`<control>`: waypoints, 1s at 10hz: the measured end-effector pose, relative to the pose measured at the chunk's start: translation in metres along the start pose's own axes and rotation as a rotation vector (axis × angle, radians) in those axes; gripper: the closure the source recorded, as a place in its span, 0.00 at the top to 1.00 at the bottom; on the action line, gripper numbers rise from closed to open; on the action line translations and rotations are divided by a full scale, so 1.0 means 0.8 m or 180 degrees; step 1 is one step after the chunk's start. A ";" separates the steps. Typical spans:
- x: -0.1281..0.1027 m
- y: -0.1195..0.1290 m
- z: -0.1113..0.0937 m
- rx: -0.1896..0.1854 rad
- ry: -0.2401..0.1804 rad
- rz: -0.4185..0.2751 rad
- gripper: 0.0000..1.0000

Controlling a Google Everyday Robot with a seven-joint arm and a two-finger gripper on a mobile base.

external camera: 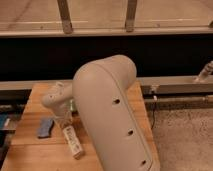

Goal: Stand the bottle upright

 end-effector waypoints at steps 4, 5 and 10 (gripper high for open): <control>-0.010 0.003 -0.050 0.0241 -0.0107 -0.0051 0.00; -0.013 0.001 -0.053 0.0284 -0.0133 -0.0056 0.00; -0.036 -0.036 -0.099 0.0278 -0.0451 -0.0048 0.00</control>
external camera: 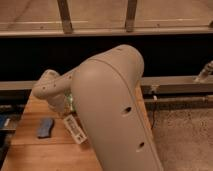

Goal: Stand the bottle upright

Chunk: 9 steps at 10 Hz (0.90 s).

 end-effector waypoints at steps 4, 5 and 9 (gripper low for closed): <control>-0.048 -0.045 -0.042 -0.0255 -0.0525 0.0056 0.00; -0.065 -0.045 -0.055 -0.0293 -0.0594 0.0049 0.00; -0.133 -0.041 -0.104 -0.0199 -0.0705 -0.0045 0.00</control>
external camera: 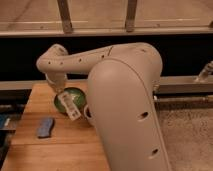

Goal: Stand the bottle upright

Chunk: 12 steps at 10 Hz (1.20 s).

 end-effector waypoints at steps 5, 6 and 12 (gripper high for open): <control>-0.015 -0.013 -0.008 0.0030 -0.0037 0.0020 0.00; -0.015 -0.016 -0.009 0.0033 -0.0037 0.0027 0.00; -0.021 -0.027 -0.016 0.0132 -0.0071 0.0047 0.00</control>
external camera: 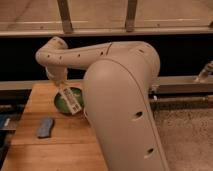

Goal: Stand the bottle upright

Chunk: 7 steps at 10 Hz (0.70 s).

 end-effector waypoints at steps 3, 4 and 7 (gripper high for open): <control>-0.041 -0.063 -0.026 0.0215 -0.0084 0.0088 0.00; -0.055 -0.085 -0.035 0.0280 -0.0113 0.0119 0.00; -0.078 -0.138 -0.050 0.0316 -0.0305 0.0264 0.00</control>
